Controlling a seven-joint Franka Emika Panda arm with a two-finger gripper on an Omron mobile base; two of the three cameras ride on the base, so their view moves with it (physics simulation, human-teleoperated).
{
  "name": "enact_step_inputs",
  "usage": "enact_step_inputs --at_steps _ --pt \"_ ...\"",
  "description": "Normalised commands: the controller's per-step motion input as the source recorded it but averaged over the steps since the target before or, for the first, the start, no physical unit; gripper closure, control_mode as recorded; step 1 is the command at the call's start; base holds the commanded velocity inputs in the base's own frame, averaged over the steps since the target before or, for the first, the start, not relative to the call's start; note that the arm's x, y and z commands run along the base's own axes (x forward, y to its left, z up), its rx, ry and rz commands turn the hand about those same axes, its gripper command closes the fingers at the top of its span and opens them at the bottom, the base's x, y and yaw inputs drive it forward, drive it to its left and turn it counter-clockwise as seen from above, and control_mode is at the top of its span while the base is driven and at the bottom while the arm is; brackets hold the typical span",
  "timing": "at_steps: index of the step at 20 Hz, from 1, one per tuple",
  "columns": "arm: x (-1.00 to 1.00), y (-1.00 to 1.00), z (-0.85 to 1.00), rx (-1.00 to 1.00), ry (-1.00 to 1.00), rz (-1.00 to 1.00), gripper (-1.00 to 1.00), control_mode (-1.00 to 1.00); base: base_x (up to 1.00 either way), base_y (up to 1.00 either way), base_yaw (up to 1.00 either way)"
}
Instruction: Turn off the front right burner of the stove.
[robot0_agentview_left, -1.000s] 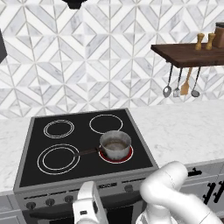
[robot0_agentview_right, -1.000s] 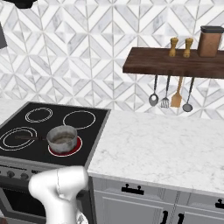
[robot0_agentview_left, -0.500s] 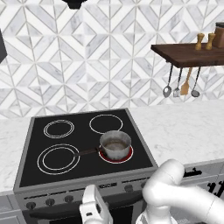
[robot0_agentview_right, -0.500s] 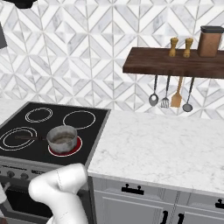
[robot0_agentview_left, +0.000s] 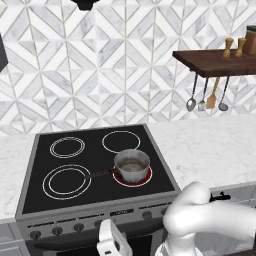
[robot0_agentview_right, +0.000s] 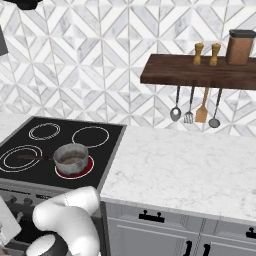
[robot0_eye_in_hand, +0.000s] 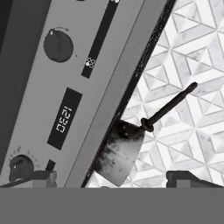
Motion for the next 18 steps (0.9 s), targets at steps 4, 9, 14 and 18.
enact_step_inputs --at_steps 4,9,14,18 --pt "0.0 0.35 -0.18 0.0 -0.01 0.0 -1.0 -1.0 0.0 0.0 0.0" --pt "0.03 0.28 -0.34 0.0 -0.06 0.0 -1.0 -1.0 0.0 0.0 0.0" --pt "0.04 0.08 -0.12 0.0 -0.04 0.0 -1.0 -1.0 0.0 0.0 0.0" --pt "0.25 0.09 -0.1 0.0 0.0 0.0 -1.0 -1.0 0.0 0.0 0.0"
